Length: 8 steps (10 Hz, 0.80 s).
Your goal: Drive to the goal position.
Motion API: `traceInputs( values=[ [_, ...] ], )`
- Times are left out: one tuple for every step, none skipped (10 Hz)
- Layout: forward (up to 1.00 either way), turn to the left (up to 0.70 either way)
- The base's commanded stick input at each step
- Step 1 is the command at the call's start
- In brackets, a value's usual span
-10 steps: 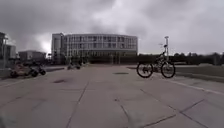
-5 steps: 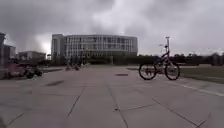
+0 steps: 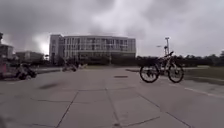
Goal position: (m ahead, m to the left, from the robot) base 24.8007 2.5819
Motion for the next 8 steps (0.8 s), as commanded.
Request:
traceInputs(
  values=[
    [0.67, 0.0],
    [0.67, -0.02],
    [0.67, 0.0],
    [0.67, -0.01],
    [0.67, -0.02],
    [0.67, -0.02],
    [0.67, -0.02],
    [0.67, -0.02]
  ],
)
